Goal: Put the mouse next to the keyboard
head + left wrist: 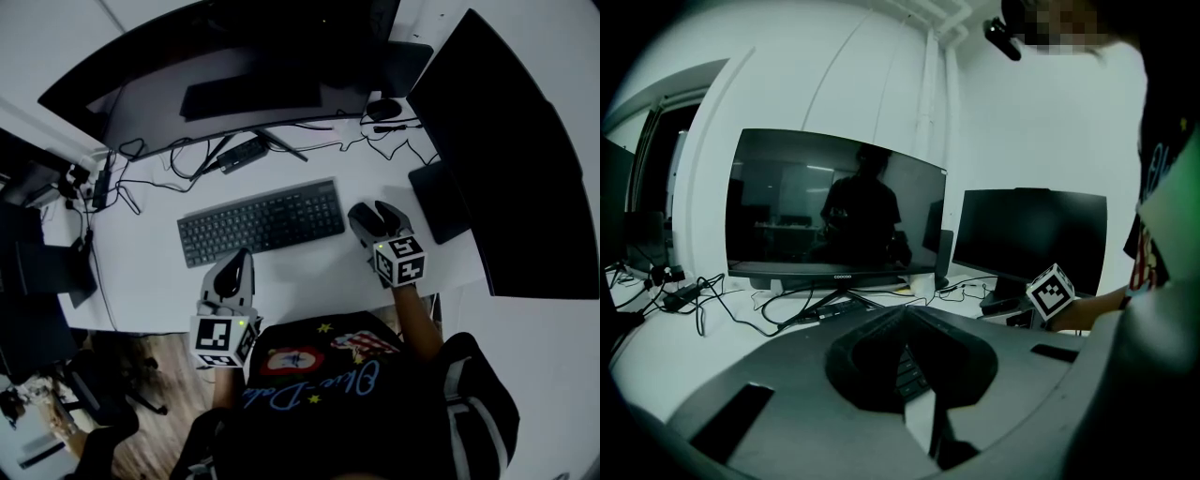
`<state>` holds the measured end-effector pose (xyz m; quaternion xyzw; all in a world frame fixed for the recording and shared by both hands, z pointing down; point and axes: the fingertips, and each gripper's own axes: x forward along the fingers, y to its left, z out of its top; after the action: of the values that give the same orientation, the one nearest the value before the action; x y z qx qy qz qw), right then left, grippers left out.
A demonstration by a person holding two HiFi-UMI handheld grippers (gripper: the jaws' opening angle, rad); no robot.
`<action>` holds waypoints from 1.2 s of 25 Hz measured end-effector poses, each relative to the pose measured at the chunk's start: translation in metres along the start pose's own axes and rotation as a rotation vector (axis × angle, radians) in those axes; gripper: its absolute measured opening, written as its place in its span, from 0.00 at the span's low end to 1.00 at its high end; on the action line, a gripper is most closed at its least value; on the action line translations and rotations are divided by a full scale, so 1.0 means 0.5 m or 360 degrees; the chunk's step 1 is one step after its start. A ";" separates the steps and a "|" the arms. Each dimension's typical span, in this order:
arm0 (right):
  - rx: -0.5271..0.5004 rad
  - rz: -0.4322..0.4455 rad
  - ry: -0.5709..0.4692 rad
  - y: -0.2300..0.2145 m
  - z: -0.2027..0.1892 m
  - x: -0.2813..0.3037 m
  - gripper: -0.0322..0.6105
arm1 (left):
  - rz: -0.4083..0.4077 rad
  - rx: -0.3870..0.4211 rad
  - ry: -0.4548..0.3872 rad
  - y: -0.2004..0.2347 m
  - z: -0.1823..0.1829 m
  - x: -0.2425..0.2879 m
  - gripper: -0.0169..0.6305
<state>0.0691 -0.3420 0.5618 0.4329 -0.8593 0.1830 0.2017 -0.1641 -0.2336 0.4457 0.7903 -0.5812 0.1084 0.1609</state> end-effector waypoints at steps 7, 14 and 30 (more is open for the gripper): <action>0.0131 0.0047 -0.0304 0.044 0.084 -0.057 0.36 | -0.0053 0.0018 0.0071 -0.006 0.001 -0.002 0.03; 0.0079 0.0052 -0.0432 0.076 0.138 -0.108 0.19 | -0.0097 0.0037 0.0062 -0.012 0.005 0.000 0.02; -0.0010 0.0059 -0.0477 0.124 0.181 -0.139 0.05 | -0.0131 0.0031 0.0008 0.007 -0.006 -0.016 0.03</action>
<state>0.0389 -0.3051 0.4411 0.4388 -0.8882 0.1174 0.0690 -0.1699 -0.2263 0.4461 0.8147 -0.5468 0.1093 0.1589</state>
